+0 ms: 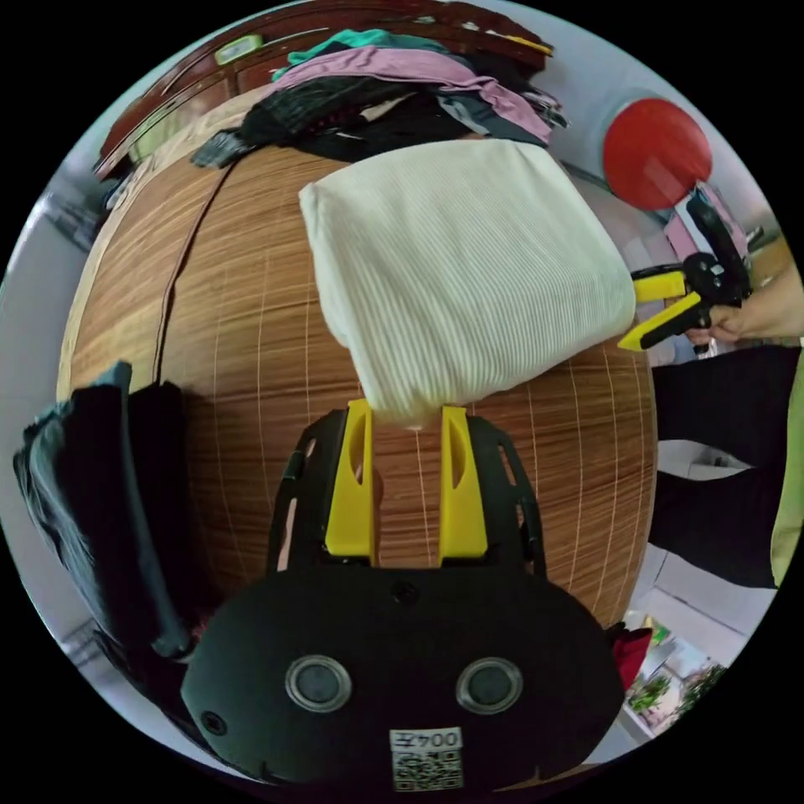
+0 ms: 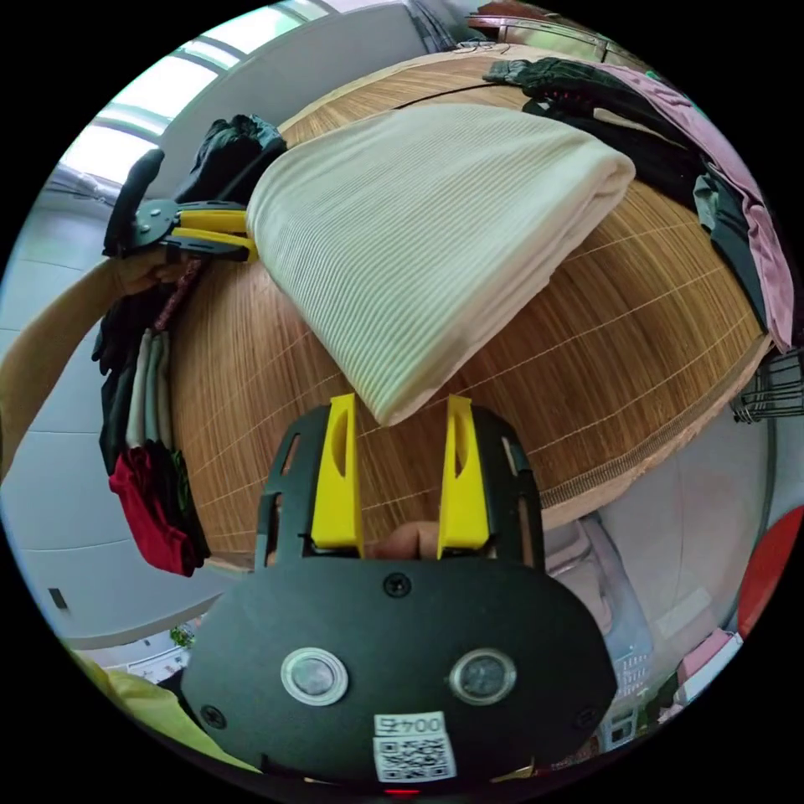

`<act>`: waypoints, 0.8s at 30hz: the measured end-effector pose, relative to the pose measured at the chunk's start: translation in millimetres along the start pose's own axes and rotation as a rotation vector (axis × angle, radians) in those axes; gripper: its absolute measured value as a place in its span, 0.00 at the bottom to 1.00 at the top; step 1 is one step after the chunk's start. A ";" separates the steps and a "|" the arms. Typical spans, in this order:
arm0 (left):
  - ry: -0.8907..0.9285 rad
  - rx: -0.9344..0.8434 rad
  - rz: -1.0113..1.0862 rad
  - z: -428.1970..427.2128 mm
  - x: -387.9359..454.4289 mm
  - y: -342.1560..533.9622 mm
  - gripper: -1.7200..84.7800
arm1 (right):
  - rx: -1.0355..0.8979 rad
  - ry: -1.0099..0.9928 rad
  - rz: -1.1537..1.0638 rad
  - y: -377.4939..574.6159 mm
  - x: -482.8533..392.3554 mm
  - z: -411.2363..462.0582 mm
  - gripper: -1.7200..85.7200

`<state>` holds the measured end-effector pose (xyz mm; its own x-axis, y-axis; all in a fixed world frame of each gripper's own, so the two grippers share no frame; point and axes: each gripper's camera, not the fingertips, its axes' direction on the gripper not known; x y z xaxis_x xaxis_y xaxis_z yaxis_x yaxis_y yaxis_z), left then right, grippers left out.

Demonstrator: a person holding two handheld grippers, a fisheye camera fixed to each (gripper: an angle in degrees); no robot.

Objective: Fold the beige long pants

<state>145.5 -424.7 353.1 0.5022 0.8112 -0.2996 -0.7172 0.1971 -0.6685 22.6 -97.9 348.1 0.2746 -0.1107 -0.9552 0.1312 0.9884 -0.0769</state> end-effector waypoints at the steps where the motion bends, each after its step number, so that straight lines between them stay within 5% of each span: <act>1: 0.003 0.000 0.006 2.4 0.9 -0.3 0.13 | -0.023 -0.002 0.002 -6.5 -7.0 3.0 0.14; 11: 0.176 0.123 -0.111 -28.3 47.5 97.5 0.06 | -0.103 -0.014 -0.253 23.2 -37.0 -28.5 0.09; 17: 0.197 0.042 -0.392 -12.5 113.5 170.1 0.06 | -0.121 -0.002 -0.143 59.1 -37.7 -53.0 0.07; 21: 0.340 0.228 -0.729 -59.1 104.0 237.8 0.06 | 0.054 0.138 -0.134 84.4 -67.1 -109.9 0.03; 24: 0.326 0.451 -0.744 -103.6 108.3 235.0 0.05 | 0.139 0.206 -0.230 88.9 -111.9 -125.2 0.02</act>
<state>81.4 -347.6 93.1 0.9703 0.2088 -0.1221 -0.2417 0.8555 -0.4580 -115.8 15.4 412.3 0.0262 -0.2921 -0.9560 0.3004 0.9145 -0.2712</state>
